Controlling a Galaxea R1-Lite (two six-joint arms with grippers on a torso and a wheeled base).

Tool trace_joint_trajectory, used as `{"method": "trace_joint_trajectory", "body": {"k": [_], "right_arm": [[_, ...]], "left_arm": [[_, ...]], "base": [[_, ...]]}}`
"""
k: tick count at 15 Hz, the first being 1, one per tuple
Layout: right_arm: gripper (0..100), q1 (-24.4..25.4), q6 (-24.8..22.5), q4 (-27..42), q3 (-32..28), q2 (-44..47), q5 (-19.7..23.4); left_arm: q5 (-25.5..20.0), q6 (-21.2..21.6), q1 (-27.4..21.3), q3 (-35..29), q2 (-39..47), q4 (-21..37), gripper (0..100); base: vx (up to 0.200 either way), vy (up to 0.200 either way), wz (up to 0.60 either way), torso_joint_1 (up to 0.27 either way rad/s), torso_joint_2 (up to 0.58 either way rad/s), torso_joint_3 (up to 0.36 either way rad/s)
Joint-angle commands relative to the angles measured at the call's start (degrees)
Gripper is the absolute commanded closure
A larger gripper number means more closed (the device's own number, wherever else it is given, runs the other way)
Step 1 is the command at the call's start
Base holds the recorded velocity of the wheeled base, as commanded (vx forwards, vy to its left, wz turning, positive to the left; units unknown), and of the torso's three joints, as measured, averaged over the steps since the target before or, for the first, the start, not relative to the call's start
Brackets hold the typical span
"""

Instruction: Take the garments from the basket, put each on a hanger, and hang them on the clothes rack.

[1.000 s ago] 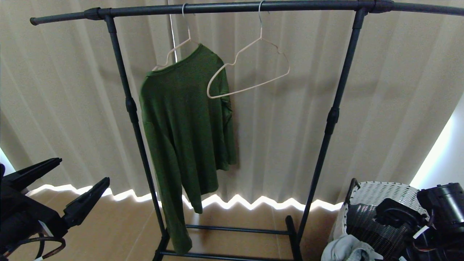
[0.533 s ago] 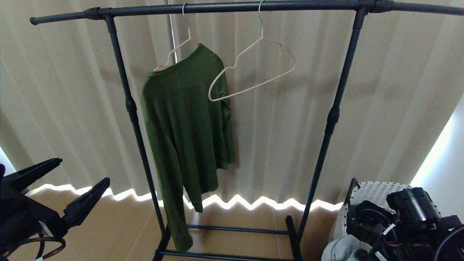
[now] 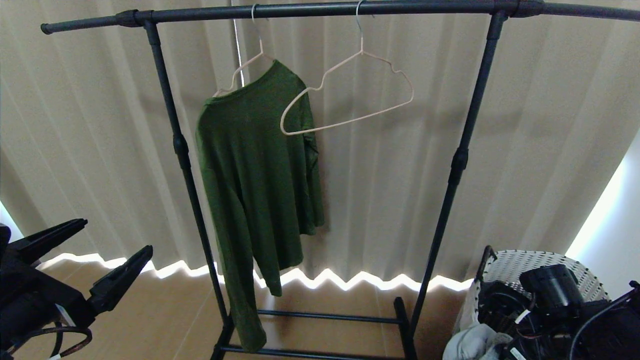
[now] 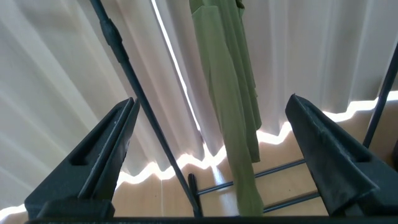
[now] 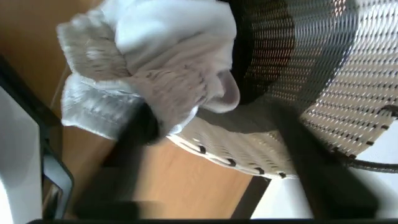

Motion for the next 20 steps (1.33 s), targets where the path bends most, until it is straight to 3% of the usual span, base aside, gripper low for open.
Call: {"method": "trace_joint_trajectory", "body": {"k": [1,5,8,14,17,19,20], "right_arm": [[100,-1.0,-1.0,-0.2,0.0,0.7,0.0],[100,-1.1,-0.8,-5.8,2.2,-0.1,0.3],[100,-0.9,-0.7,-9.1,4.3,-8.1,0.8],[100,-0.3,-0.7,-8.4,-3.6,-26.7,4.5],[100,3.2,-0.5,-8.5,-8.0,-29.7,4.6],[100,5.7,0.1,-8.5,-11.6,-30.4,4.6],[100,8.3,0.3,-8.2,-16.3,-30.4,4.6]], "left_arm": [[0.0,0.0,0.0,-0.1,0.0,0.0,0],[0.0,-0.1,0.0,0.0,0.0,0.0,0],[0.0,-0.1,0.1,0.0,0.2,0.0,0],[0.0,-0.1,-0.3,0.4,0.9,0.0,0],[0.0,-0.2,-6.3,0.3,1.0,0.0,0],[-0.6,-1.1,-12.4,-0.1,1.4,0.0,0],[-2.2,-1.3,-17.8,-1.4,4.1,0.0,0]], "base": [[0.000,0.000,0.00,0.000,0.00,0.000],[0.000,0.000,0.00,0.000,0.00,0.000],[0.000,0.000,0.00,0.000,0.00,0.000],[0.000,0.000,0.00,0.000,0.00,0.000],[0.000,0.000,0.00,0.000,0.00,0.000],[0.000,0.000,0.00,0.000,0.00,0.000],[0.000,0.000,0.00,0.000,0.00,0.000]]}}
